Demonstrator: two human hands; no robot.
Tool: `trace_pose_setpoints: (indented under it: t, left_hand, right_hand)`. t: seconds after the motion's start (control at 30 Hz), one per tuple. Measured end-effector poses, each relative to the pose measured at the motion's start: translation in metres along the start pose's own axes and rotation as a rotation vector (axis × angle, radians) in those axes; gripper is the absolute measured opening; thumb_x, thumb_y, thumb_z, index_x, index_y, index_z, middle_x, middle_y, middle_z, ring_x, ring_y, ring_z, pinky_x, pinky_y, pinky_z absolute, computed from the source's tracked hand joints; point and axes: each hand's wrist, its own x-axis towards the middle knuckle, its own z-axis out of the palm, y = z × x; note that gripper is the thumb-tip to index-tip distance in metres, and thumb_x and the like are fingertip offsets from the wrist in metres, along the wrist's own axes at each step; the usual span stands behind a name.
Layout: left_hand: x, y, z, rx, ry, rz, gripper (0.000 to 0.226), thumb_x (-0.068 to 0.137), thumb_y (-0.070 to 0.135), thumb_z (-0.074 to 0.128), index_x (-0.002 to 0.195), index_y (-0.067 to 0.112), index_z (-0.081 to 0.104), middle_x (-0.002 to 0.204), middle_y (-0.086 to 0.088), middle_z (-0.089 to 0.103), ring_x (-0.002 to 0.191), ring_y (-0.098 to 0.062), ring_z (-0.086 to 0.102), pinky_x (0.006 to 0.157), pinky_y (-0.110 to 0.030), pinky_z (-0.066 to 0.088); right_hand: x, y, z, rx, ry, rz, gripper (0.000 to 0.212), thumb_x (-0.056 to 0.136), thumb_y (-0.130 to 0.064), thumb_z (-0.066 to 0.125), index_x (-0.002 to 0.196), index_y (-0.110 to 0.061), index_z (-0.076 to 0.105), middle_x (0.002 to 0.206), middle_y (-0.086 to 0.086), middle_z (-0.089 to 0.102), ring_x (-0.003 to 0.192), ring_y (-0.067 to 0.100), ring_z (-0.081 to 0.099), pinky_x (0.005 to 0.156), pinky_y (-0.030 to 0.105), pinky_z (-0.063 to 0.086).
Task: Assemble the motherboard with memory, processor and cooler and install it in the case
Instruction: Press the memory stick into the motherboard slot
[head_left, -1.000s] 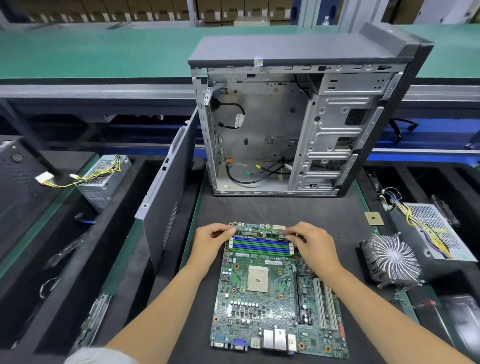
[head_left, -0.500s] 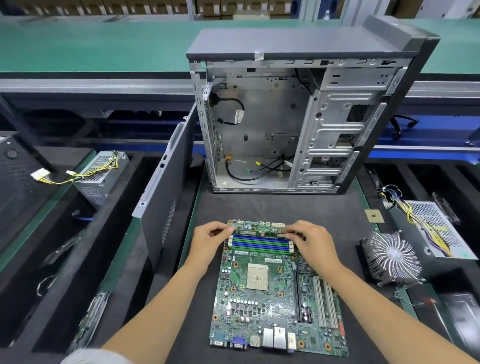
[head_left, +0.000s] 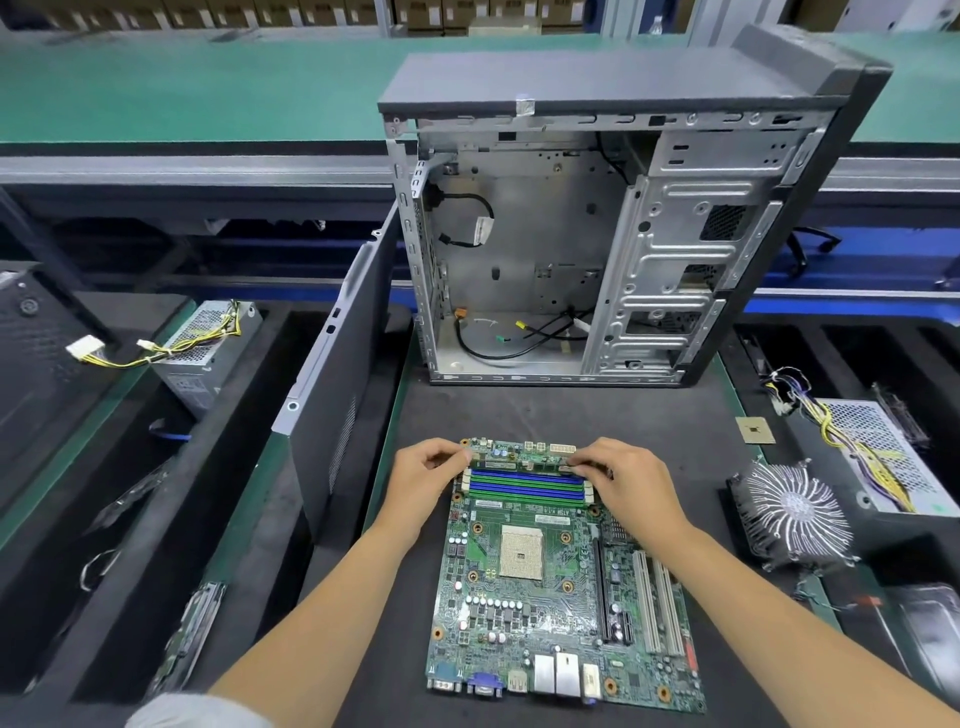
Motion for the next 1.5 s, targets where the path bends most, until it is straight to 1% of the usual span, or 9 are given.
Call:
trace_pose_setpoints:
  t: [0.43,0.63,0.73,0.83,0.93,1.07,1.13,1.2,1.5]
  left_hand:
    - [0.003,0.005,0.005,0.148,-0.012,0.064,0.003,0.081,0.016,0.075,0.079,0.014,0.075,0.077,0.001,0.072,0.077,-0.006,0.065,0.075,-0.019,0.048]
    - [0.001,0.01,0.006,0.235,-0.012,0.084,0.005,0.081,0.017,0.075,0.08,0.012,0.076,0.078,0.001,0.072,0.079,-0.013,0.066,0.077,-0.026,0.051]
    - [-0.001,0.011,0.008,0.291,0.022,0.065,0.011,0.079,0.022,0.077,0.081,0.012,0.074,0.077,0.002,0.071,0.07,-0.007,0.061,0.069,-0.021,0.048]
    - [0.001,0.01,0.007,0.381,0.095,0.004,0.028,0.076,0.033,0.079,0.079,0.008,0.067,0.068,0.002,0.06,0.062,-0.005,0.052,0.059,-0.018,0.041]
    - [0.004,0.011,0.006,0.477,0.061,-0.1,0.041,0.074,0.045,0.078,0.074,0.007,0.063,0.064,0.004,0.057,0.068,-0.009,0.053,0.062,-0.025,0.041]
    - [0.012,0.02,0.008,0.52,-0.02,-0.202,0.046,0.072,0.049,0.078,0.072,0.006,0.062,0.065,-0.003,0.068,0.065,-0.016,0.065,0.067,-0.031,0.055]
    - [0.014,0.028,0.008,0.523,-0.079,-0.287,0.046,0.071,0.052,0.077,0.066,0.011,0.057,0.06,-0.002,0.066,0.053,-0.014,0.064,0.048,-0.023,0.048]
    - [0.018,0.036,0.008,0.514,-0.153,-0.381,0.046,0.073,0.052,0.076,0.063,0.013,0.053,0.059,-0.002,0.063,0.051,-0.013,0.064,0.039,-0.018,0.038]
    - [0.031,0.057,0.014,0.64,-0.336,-0.546,0.042,0.085,0.042,0.067,0.076,0.003,0.054,0.059,-0.008,0.061,0.06,-0.016,0.068,0.042,-0.019,0.047]
  right_hand:
    - [-0.001,-0.003,-0.003,-0.095,-0.053,-0.005,0.012,0.085,-0.02,0.07,0.093,-0.026,0.076,0.087,-0.014,0.071,0.082,0.007,0.065,0.071,0.023,0.052]
    - [-0.001,-0.005,0.001,-0.183,-0.094,0.0,0.013,0.088,-0.022,0.066,0.094,-0.028,0.076,0.099,-0.017,0.065,0.084,0.005,0.062,0.063,0.014,0.035]
    - [0.004,-0.003,-0.003,-0.07,-0.127,0.066,0.012,0.088,-0.023,0.066,0.096,-0.024,0.076,0.094,-0.012,0.062,0.083,0.008,0.059,0.069,0.022,0.044]
    - [0.014,0.004,-0.017,0.155,-0.081,0.335,0.013,0.085,-0.022,0.071,0.087,-0.01,0.075,0.073,-0.003,0.064,0.059,0.011,0.061,0.066,0.032,0.057]
    - [0.024,0.007,-0.025,0.311,-0.324,0.635,0.039,0.079,-0.036,0.075,0.082,0.002,0.067,0.06,0.007,0.063,0.046,0.014,0.058,0.047,0.025,0.053]
    - [0.038,-0.004,-0.025,0.213,-0.566,0.699,0.052,0.074,-0.051,0.074,0.079,-0.002,0.06,0.067,0.011,0.068,0.051,0.018,0.064,0.052,0.025,0.054]
    - [0.043,-0.008,-0.023,0.144,-0.613,0.691,0.053,0.075,-0.053,0.072,0.08,-0.002,0.058,0.067,0.01,0.067,0.05,0.016,0.065,0.054,0.025,0.054]
    - [0.047,-0.009,-0.022,0.131,-0.641,0.712,0.052,0.075,-0.051,0.073,0.078,-0.001,0.057,0.065,0.009,0.064,0.05,0.016,0.063,0.057,0.027,0.055]
    - [0.056,-0.013,-0.02,0.1,-0.753,0.786,0.052,0.077,-0.05,0.07,0.077,0.0,0.057,0.068,0.009,0.063,0.056,0.018,0.062,0.063,0.033,0.059]
